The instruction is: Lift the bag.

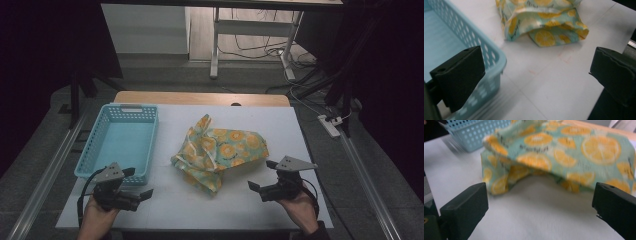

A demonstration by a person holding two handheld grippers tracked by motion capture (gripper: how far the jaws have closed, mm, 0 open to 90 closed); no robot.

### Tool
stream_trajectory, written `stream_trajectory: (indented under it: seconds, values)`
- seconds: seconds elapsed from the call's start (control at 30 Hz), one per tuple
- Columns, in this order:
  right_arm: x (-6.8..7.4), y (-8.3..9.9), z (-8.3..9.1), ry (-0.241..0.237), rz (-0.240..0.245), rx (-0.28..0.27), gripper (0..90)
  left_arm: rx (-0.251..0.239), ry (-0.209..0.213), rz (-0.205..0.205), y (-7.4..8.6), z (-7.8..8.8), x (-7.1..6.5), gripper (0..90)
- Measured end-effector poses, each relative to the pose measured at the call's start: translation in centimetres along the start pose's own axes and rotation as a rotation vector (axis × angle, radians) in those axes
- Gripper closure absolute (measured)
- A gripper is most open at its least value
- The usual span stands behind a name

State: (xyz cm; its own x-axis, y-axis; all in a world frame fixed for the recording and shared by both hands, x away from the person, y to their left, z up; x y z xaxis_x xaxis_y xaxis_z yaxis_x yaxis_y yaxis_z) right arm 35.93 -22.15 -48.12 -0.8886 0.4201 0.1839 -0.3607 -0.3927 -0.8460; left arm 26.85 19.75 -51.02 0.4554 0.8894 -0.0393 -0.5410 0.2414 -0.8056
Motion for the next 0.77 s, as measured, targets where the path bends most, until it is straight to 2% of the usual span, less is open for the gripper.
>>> stream_trajectory:
  seconds: [0.17, 0.33, 0.4, 0.5, 0.63, 0.67, 0.77]
  values:
    - [0.5, 2.2, 1.3, 0.078, 0.005, 0.024, 0.1, 0.007, -0.047, 0.030, 2.4, 1.5, 0.4, 0.0]
    - [0.3, 4.9, 2.5, 0.140, -0.035, 0.058, 0.1, 0.040, -0.111, 0.045, 5.0, 2.5, 0.9, 0.0]
    - [0.3, 5.9, 2.9, 0.149, -0.066, 0.074, 0.1, 0.060, -0.124, 0.049, 5.7, 2.6, 1.2, 0.0]
    - [0.3, 7.2, 3.2, 0.156, -0.099, 0.112, 0.1, 0.102, -0.174, 0.042, 6.8, 2.7, 1.7, 0.0]
    - [0.4, 8.3, 3.4, 0.150, -0.130, 0.156, 0.1, 0.119, -0.191, 0.066, 7.0, 2.8, 2.1, 0.0]
    - [0.4, 8.4, 3.4, 0.153, -0.128, 0.160, 0.1, 0.139, -0.198, 0.072, 7.1, 2.7, 2.2, 0.0]
    - [0.5, 8.4, 3.3, 0.156, -0.123, 0.170, 0.1, 0.151, -0.196, 0.083, 7.1, 2.5, 2.2, 0.0]
Point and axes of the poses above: each handheld gripper's, and its own axes: z roughly backward along the jaws, y roughly out of its underside, x roughly to its left, the point moved 5 cm from there along -z, roughly forward along the jaws, and after that the axes turned 14 degrees about -y, right-handed, at the moved point
